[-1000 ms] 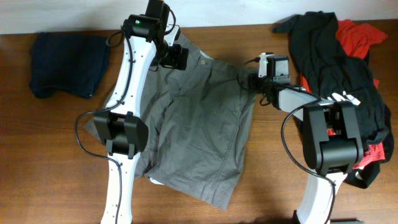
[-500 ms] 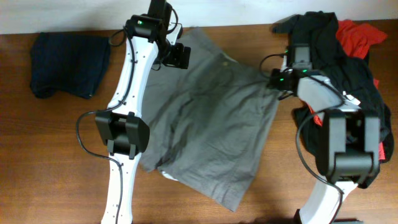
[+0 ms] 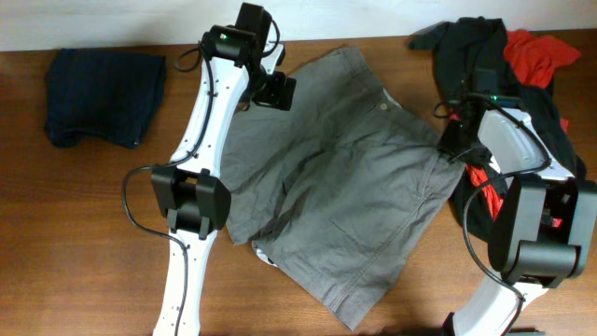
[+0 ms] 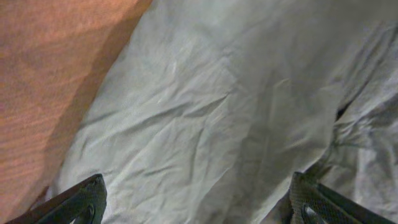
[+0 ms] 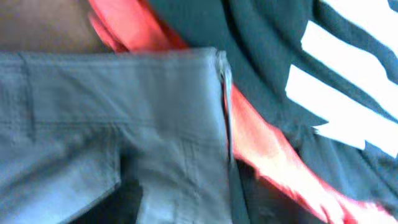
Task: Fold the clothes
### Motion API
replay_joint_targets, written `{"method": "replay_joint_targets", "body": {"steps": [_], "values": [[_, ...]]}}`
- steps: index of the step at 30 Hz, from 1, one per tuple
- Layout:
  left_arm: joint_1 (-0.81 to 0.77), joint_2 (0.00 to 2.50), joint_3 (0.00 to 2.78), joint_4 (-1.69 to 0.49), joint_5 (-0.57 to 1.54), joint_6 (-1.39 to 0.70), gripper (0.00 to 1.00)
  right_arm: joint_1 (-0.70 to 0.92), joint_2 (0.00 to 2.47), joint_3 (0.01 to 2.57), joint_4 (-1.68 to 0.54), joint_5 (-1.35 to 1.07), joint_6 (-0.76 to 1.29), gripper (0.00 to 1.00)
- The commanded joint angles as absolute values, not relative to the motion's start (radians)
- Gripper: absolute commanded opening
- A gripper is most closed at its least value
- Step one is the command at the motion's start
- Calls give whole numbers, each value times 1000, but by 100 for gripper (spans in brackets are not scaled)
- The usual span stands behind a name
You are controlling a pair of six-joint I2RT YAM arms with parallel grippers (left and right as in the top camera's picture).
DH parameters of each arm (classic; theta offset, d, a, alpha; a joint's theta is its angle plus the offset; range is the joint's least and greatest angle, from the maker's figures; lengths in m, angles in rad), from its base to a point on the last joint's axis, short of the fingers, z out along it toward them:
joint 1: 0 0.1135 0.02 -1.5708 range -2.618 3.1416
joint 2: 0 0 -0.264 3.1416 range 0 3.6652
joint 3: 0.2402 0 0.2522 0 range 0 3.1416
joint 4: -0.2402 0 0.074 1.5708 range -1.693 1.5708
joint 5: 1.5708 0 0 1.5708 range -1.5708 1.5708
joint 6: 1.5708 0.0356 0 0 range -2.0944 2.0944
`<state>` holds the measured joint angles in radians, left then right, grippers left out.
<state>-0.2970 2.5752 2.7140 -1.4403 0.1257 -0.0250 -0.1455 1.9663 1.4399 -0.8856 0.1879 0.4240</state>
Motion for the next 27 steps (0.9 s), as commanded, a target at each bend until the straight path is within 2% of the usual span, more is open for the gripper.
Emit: {"method": "replay_joint_targets", "body": {"steps": [1, 6, 9, 20, 27], "values": [[-258, 2590, 2730, -1470, 85, -11, 94, -146, 1937, 1513, -953, 194, 417, 75], [-185, 2590, 2730, -1533, 85, 2, 94, -141, 1934, 1638, -1077, -31, 215, 80], [-141, 2590, 2730, -1577, 85, 124, 94, -122, 1934, 1684, -1113, -156, 68, 83], [-67, 2639, 2730, -1669, 90, 486, 95, -39, 1935, 1687, -1082, -154, 33, 85], [-66, 2744, 2729, -1688, 85, 556, 95, -34, 1935, 1687, -1078, -154, 33, 86]]}}
